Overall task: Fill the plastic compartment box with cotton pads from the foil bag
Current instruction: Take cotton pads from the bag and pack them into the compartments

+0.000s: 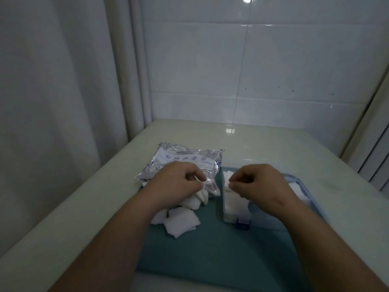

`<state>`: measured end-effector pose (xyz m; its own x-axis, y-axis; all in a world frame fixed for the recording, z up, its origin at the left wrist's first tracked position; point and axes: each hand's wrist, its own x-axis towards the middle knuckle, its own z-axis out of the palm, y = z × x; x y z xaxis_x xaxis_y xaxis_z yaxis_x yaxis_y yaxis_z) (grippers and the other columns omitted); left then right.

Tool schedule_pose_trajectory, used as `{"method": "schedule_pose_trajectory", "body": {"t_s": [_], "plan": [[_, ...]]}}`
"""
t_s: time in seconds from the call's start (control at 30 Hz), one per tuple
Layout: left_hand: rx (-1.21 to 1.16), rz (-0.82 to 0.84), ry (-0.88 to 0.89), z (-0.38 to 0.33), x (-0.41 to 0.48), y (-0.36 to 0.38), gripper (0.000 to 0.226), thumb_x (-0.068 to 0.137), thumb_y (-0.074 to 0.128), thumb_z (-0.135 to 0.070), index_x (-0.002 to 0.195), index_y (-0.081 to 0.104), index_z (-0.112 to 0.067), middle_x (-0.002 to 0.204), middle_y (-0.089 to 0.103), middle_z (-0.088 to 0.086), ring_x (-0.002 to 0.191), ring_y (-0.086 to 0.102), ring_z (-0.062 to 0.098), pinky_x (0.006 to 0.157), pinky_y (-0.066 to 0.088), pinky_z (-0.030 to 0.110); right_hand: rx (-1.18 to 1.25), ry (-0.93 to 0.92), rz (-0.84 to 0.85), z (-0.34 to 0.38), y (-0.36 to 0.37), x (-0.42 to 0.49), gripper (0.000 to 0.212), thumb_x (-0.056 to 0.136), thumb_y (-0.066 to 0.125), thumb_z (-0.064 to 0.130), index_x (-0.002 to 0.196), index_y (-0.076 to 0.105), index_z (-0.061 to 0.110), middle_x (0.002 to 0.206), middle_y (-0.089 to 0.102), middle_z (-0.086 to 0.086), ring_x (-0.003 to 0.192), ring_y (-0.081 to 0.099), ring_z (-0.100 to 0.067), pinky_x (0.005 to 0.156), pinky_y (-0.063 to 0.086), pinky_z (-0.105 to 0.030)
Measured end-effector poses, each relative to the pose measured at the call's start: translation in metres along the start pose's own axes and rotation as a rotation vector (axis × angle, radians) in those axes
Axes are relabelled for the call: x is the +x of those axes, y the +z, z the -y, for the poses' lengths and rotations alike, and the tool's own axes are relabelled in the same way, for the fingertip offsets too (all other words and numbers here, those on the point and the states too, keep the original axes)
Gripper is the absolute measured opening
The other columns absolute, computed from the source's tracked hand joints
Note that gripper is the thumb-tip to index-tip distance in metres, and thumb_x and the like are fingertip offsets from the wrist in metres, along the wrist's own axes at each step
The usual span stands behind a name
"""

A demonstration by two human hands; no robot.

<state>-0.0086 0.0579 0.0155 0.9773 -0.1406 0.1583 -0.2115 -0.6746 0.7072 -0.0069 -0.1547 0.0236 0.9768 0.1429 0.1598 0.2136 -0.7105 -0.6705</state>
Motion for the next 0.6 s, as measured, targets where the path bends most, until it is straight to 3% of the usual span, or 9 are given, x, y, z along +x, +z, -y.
{"method": "schedule_pose_trajectory", "body": {"t_s": [0.13,0.23,0.33,0.43,0.53,0.6], "plan": [[0.032,-0.074,-0.044,0.02,-0.007,-0.023,0.006,0.081,0.074,-0.024,0.081,0.072,-0.03,0.071,0.068,-0.008,0.065,0.062,0.007,0.069,0.053,0.032,-0.053,-0.133,0.045,0.018,0.011,0.002,0.009,0.082,0.073,0.026,0.088,0.071,0.033,0.082,0.066,0.016,0.076,0.061,0.004,0.071,0.048,-0.013],[0.035,-0.147,-0.084,0.03,-0.012,-0.03,0.004,0.079,0.075,-0.025,0.078,0.073,-0.027,0.071,0.067,-0.011,0.064,0.06,0.004,0.068,0.053,0.032,-0.165,-0.203,0.134,0.033,0.023,0.004,0.015,0.085,0.069,0.03,0.1,0.071,0.031,0.086,0.062,0.018,0.078,0.058,0.003,0.07,0.043,-0.011],[-0.002,-0.207,-0.112,0.038,-0.018,-0.031,0.007,0.078,0.075,-0.021,0.074,0.072,-0.025,0.066,0.065,-0.012,0.059,0.056,-0.001,0.062,0.049,0.026,-0.284,-0.253,0.223,0.045,0.034,0.006,0.023,0.087,0.065,0.029,0.11,0.067,0.032,0.102,0.065,0.015,0.084,0.056,-0.002,0.072,0.042,-0.016],[0.027,-0.286,-0.155,0.047,-0.02,-0.032,0.019,0.076,0.068,-0.007,0.074,0.073,-0.025,0.069,0.066,-0.012,0.064,0.058,0.001,0.06,0.042,0.022,-0.43,-0.29,0.271,0.051,0.044,0.01,0.032,0.086,0.064,0.027,0.118,0.065,0.032,0.118,0.064,0.009,0.103,0.058,-0.013,0.083,0.045,-0.024],[0.128,-0.278,-0.129,0.052,-0.024,-0.033,0.039,0.069,0.054,0.006,0.079,0.074,-0.026,0.083,0.067,-0.01,0.082,0.061,0.01,0.069,0.044,0.023,-0.536,-0.373,0.268,0.055,0.054,0.014,0.039,0.085,0.063,0.031,0.125,0.061,0.033,0.125,0.061,0.004,0.113,0.055,-0.019,0.093,0.047,-0.031],[0.251,-0.194,-0.041,0.053,-0.026,-0.029,0.038,0.067,0.055,0.003,0.083,0.073,-0.027,0.089,0.063,-0.01,0.092,0.058,0.013,0.078,0.044,0.025,-0.608,-0.42,0.274,0.053,0.06,0.012,0.04,0.085,0.064,0.037,0.125,0.06,0.032,0.124,0.061,0.003,0.114,0.054,-0.021,0.093,0.047,-0.033]]}}
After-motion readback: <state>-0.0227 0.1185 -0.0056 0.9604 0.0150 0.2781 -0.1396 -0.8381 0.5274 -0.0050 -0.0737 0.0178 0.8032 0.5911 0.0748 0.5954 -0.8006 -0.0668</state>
